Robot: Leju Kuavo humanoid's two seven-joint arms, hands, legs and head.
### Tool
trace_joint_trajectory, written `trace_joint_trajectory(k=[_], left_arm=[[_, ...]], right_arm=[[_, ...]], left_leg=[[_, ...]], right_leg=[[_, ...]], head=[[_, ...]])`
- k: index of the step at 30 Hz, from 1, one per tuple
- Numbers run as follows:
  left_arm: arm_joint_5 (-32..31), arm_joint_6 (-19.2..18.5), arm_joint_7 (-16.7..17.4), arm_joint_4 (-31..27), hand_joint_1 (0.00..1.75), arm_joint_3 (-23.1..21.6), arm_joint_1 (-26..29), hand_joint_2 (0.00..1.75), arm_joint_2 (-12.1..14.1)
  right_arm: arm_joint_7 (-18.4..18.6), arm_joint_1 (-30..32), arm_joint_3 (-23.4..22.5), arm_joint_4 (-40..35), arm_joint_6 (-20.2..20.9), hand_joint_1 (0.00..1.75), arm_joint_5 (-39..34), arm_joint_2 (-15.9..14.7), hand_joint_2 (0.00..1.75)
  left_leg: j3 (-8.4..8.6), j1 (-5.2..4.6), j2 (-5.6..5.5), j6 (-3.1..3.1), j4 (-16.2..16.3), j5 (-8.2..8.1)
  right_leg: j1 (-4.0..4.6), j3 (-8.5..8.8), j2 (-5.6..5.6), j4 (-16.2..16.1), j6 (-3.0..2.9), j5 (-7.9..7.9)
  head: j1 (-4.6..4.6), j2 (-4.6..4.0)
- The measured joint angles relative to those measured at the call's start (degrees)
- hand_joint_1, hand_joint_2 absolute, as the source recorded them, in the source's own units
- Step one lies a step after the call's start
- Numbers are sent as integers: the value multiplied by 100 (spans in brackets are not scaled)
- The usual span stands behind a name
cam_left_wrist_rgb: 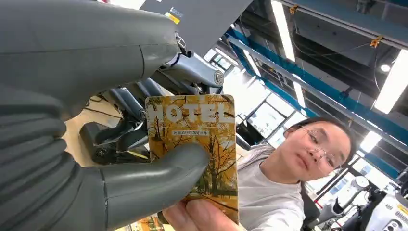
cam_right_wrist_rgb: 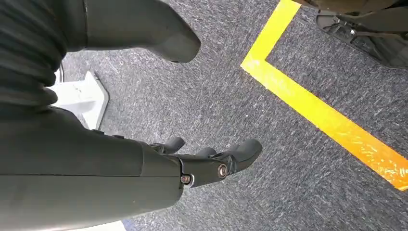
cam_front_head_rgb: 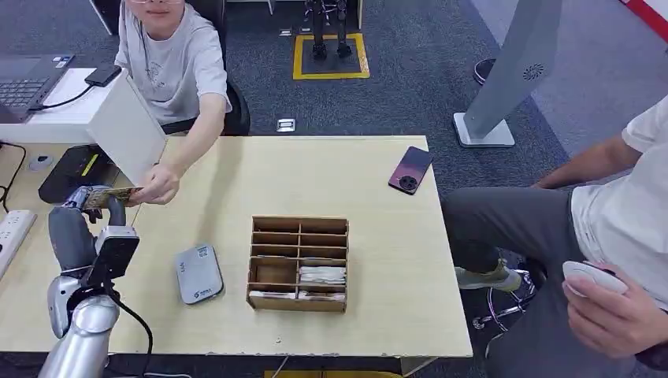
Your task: Pass the card to the sensor for recognition and then transmit it.
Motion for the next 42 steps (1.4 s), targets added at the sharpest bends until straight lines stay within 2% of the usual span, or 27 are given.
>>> trace_joint_trajectory(k=[8,9,17,42], left_arm=[[7,2,-46,2,175,0,0,175,0],[20,2,-53,2,0,0,0,175,0],[15,7,-166,2,0,0,1,175,2],[15,9,-168,2,0,0,-1,175,2]], right_arm=[[0,0,2,0,2,0,-2,0,175],[0,0,2,0,2,0,-4,0,175],[0,0,7,0,0,0,-11,0,175],[0,-1,50,0,-7,0,-59,0,175]], left_leg=[[0,0,0,0,0,0],[0,0,0,0,0,0],[0,0,0,0,0,0],[0,0,0,0,0,0]], right_leg=[[0,0,0,0,0,0],[0,0,0,0,0,0],[0,0,0,0,0,0],[0,1,0,0,0,0]], head=[[0,0],[0,0],[0,0],[0,0]])
